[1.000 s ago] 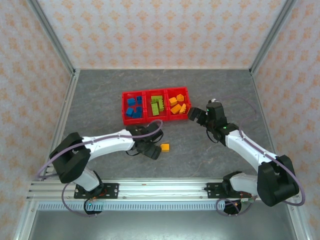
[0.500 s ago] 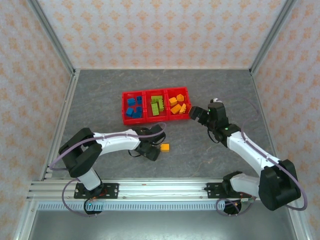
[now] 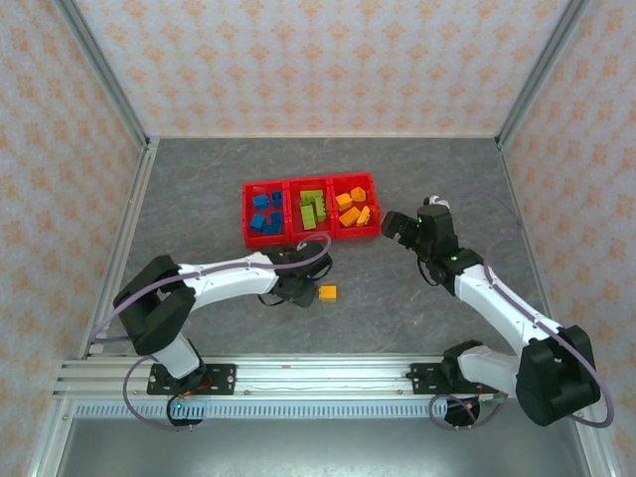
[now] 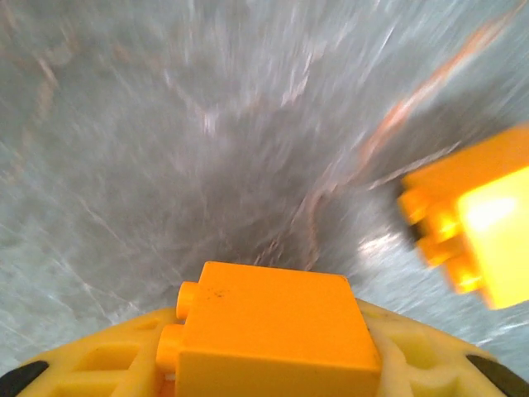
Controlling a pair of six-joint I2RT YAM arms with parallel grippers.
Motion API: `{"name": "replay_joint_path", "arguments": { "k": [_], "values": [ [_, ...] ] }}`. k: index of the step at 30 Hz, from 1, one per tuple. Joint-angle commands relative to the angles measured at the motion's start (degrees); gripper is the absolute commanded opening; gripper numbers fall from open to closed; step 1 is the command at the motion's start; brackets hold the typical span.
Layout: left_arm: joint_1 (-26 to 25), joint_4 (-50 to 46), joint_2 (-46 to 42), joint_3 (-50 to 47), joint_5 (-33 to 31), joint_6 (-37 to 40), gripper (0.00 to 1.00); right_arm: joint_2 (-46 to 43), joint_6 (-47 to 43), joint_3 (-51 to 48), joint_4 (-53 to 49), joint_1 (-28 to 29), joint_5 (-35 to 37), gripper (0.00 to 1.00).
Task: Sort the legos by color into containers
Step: Place the lego in the container.
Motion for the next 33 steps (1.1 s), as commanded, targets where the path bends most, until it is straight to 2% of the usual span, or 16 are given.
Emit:
{"name": "replay_joint_path", "arguments": {
  "k": [1,5,10,14,18,21,26,28,31,33],
  "values": [
    [2.32,1.15,-3.05,5.24,-4.20,0.50,0.43,-1.34,-1.33,2.03,-1.48,-0.34,2.66,1.00],
    [7.32,2.78,0.99,13.71,-2.97,3.63,0.43,-2.78,-2.07,2.52,-2.73,-0.37,3.30,1.00],
    [8.67,-2.32,13.59,32.98,-5.62,8.77,0.43,-6.30,-2.65,1.18,-4.42,-0.46,4.92,1.00],
    [8.84,-5.45,25.31,48.83,-6.20,9.36,0.43,-10.05,-2.95,0.01,-6.09,-0.54,7.65,1.00],
    [10.45,-5.85,34.08,60.02,-7.56,5.24,0.43,-13.00,-3.82,-0.97,-6.88,-0.71,9.82,1.00],
    [11.64,-5.84,38.62,64.74,-7.28,0.52,0.44,-14.38,-4.41,-1.47,-7.88,-0.75,11.16,1.00],
    [11.75,0.21,40.83,65.02,-6.25,-2.92,0.47,-15.69,-4.53,-2.62,-8.60,-0.81,11.82,1.00],
    [11.83,1.73,41.42,65.10,-6.19,-3.51,0.54,-15.80,-4.70,-2.64,-8.45,-0.80,11.55,1.00],
    [11.92,3.24,41.74,65.47,-4.47,-2.76,0.70,-15.54,-5.08,-1.65,-9.30,-0.81,11.72,1.00],
    [12.22,2.92,42.13,67.11,-3.31,-2.82,0.75,-15.61,-5.34,-1.31,-9.66,-0.80,11.63,1.00]
  ]
}}
